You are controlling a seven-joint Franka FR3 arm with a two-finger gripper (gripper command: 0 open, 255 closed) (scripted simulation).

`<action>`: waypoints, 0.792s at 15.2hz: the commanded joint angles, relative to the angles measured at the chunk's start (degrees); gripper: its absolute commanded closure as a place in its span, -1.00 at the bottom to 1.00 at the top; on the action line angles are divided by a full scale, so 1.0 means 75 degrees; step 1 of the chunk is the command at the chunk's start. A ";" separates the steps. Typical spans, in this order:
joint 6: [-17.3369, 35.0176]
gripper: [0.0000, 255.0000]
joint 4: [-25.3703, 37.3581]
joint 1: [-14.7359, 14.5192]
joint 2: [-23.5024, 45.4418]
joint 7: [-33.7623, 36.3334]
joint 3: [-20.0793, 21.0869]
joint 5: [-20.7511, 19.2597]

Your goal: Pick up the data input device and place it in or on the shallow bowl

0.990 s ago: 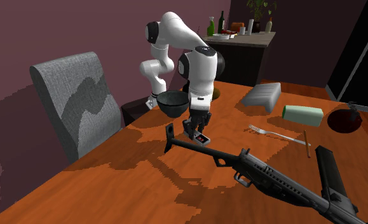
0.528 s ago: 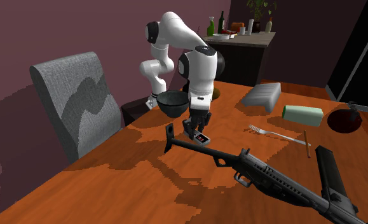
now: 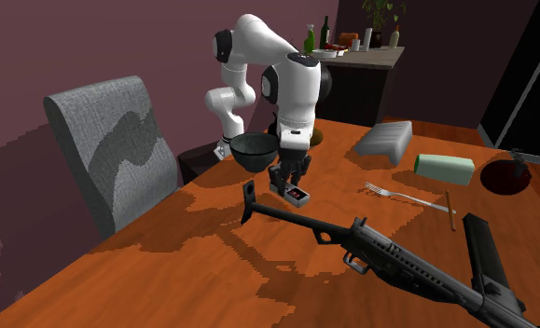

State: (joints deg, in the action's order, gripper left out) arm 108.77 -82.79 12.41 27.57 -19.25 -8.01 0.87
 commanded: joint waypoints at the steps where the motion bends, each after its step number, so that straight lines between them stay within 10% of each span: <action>1: -0.0168 1.00 0.0113 0.0008 -0.0054 -0.0013 -0.0007 -0.0005; 12: -0.1254 1.00 0.1118 0.0032 -0.0137 -0.0038 -0.0021 -0.0014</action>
State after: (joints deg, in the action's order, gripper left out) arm 100.35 -75.47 12.66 26.45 -19.57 -8.18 0.76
